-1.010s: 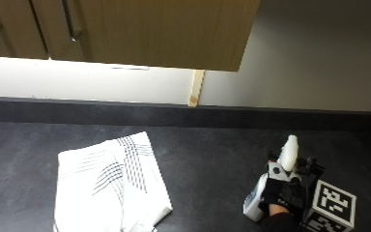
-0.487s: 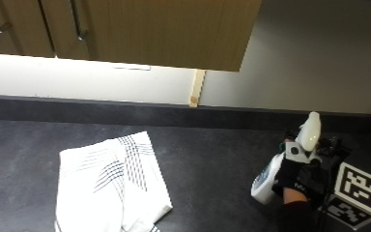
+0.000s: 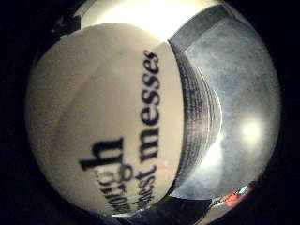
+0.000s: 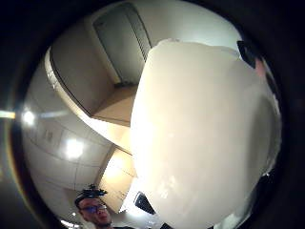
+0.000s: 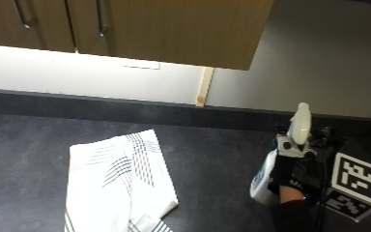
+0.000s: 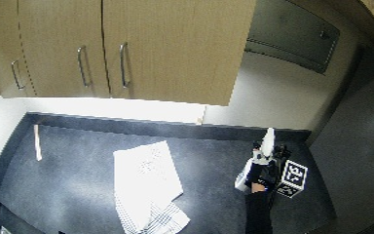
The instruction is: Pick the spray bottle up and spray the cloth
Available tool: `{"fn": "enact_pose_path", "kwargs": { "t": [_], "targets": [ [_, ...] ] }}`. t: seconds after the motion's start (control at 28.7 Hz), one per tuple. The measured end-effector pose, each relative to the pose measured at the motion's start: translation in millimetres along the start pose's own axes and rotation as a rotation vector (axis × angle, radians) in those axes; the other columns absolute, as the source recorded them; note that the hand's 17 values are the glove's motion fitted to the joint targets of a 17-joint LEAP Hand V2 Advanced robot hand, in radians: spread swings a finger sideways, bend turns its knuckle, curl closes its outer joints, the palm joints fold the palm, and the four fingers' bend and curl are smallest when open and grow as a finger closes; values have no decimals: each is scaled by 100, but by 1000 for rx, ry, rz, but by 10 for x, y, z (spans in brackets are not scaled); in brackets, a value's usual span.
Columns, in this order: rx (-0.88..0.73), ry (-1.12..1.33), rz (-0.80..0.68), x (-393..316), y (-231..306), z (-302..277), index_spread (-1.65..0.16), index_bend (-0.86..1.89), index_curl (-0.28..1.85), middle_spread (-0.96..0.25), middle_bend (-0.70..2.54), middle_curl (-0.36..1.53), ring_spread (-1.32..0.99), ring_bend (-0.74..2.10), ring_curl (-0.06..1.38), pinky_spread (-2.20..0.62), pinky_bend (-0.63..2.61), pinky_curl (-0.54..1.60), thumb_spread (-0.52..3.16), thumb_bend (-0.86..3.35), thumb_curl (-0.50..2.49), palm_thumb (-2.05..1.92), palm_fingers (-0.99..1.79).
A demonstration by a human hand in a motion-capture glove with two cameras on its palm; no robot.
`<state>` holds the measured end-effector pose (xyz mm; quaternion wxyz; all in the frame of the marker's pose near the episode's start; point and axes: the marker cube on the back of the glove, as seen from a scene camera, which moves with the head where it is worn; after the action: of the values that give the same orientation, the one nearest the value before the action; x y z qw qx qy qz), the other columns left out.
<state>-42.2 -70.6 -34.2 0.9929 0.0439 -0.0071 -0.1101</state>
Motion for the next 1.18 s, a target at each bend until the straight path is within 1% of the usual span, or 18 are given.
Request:
{"fn": "enact_pose_path", "kwargs": {
  "t": [0.42,0.63,0.77,0.97,1.08,1.18],
  "targets": [
    [-294,-130,48,-267,587,870,-13,31,57,-6,42,57,-11,42,48,4,18,31,103,-1,64,116,110],
    [-449,-122,32,-310,852,1289,-13,30,58,-6,42,58,-11,42,49,3,18,32,103,-1,64,116,111],
    [-506,-109,4,-208,864,1429,-13,28,59,-6,41,59,-11,42,50,2,19,33,103,-1,64,116,112],
    [-545,-67,23,-184,859,1492,-13,27,60,-6,40,59,-10,43,51,2,20,34,102,-1,65,117,113],
    [-595,33,84,-80,773,1557,-13,26,60,-6,39,59,-11,44,51,2,21,35,102,-1,65,117,114],
    [-681,219,244,86,718,1664,-13,24,60,-6,38,60,-11,47,52,1,24,37,102,-1,65,117,117]
  ]
}}
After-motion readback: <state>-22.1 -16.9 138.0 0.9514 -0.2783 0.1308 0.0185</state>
